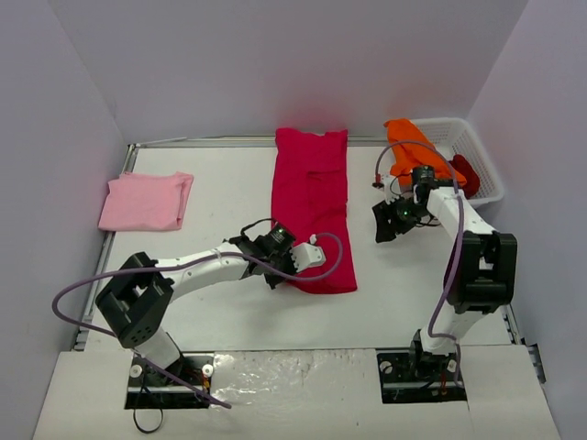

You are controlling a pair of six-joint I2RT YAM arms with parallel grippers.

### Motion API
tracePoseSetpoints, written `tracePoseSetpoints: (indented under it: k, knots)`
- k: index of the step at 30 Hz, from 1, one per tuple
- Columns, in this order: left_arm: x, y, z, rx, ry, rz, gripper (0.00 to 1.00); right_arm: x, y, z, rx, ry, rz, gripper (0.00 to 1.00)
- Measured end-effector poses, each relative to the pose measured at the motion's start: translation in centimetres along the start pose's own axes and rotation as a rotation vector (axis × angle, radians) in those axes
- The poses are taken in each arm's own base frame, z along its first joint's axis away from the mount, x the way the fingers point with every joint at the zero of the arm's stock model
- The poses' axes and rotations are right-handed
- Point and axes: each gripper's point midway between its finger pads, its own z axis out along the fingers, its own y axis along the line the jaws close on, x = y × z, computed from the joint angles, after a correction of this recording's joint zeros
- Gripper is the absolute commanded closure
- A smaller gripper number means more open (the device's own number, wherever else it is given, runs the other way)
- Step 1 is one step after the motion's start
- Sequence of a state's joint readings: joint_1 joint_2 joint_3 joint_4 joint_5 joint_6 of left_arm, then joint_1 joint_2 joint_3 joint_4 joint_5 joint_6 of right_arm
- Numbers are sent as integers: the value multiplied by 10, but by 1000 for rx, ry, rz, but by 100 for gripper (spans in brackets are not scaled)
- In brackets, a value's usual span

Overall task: Fold and stack the t-shirts
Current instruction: Grab the bottom of the folded rectangular tshirt with both arms

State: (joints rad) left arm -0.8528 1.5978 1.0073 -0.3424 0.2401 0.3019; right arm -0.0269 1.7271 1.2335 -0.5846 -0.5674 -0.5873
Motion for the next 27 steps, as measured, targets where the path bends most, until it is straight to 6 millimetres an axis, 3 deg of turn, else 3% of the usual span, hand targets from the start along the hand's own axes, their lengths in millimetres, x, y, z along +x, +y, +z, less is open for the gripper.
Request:
tracePoseSetpoints:
  k: [4, 12, 21, 27]
  knots:
    - [5, -8, -2, 77, -1, -32, 98, -3, 27, -7, -37, -34, -121, 49]
    - [11, 1, -10, 181, -42, -158, 98, -20, 93, -26, -73, -126, -476, 46]
    - [0, 3, 2, 311, -35, -236, 98, 3, 106, -15, -61, -114, -647, 48]
    - [10, 3, 4, 349, -12, -282, 98, 23, 133, 8, -90, -39, -774, 50]
